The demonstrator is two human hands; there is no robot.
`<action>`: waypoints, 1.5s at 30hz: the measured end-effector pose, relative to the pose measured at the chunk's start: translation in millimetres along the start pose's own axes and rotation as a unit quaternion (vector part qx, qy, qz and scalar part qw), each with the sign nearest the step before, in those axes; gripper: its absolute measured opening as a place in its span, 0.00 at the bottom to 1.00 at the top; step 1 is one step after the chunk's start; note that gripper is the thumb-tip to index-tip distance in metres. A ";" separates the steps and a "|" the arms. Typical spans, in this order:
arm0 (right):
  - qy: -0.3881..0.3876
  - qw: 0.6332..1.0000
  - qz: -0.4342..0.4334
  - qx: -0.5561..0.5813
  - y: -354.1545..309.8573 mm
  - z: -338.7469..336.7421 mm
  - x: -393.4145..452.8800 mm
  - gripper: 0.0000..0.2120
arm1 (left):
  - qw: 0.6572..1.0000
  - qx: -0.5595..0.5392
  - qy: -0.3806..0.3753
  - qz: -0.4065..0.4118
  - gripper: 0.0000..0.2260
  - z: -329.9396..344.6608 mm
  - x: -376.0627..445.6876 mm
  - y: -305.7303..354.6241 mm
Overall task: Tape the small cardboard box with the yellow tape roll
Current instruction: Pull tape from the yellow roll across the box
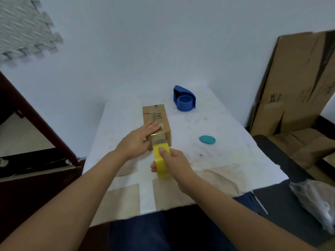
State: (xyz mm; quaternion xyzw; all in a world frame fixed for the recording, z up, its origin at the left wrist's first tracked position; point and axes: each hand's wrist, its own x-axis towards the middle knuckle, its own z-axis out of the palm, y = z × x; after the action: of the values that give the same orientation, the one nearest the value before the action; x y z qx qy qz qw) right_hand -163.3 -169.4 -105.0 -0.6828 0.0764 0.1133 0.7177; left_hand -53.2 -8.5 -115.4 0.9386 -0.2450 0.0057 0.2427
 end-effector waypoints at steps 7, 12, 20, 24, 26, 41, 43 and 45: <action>0.002 1.000 0.024 -0.003 -3.3 0.0 1.1 0.11 | 0.999 -0.025 0.010 -0.022 0.23 2.6 1.9 2.5; -0.009 0.999 0.042 -0.012 -14.1 -0.5 1.9 0.11 | 0.995 -0.077 0.040 -0.052 0.17 3.8 6.5 6.2; -0.017 0.999 0.045 -0.011 -10.2 -1.6 3.3 0.13 | 0.966 -0.178 0.174 -0.062 0.13 25.6 8.2 10.3; -0.011 0.999 0.050 -0.004 -8.7 0.1 4.8 0.14 | 0.980 -0.056 0.190 -0.010 0.15 26.4 13.1 2.3; -0.018 0.998 0.061 0.002 -10.7 -1.0 5.7 0.14 | 0.983 0.003 0.183 -0.004 0.17 27.1 14.5 2.3; 0.040 0.967 -0.048 -0.248 -8.6 -12.1 15.9 0.23 | 0.974 0.151 0.149 0.074 0.17 26.4 18.2 -9.1; 0.082 0.947 -0.102 -0.293 -5.5 -29.5 24.8 0.22 | 0.975 0.143 0.147 0.088 0.20 26.6 19.2 -10.0; 0.138 0.935 -0.135 -0.297 -2.2 -53.5 40.5 0.17 | 0.976 0.125 0.147 0.102 0.20 27.2 20.1 -11.2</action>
State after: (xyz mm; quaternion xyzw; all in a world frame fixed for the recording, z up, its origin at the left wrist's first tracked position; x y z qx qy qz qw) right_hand -121.3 -220.6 -116.7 -0.8779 0.0446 -0.0628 0.4727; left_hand -33.3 -21.6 -141.9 0.9204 -0.2989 0.1988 0.1548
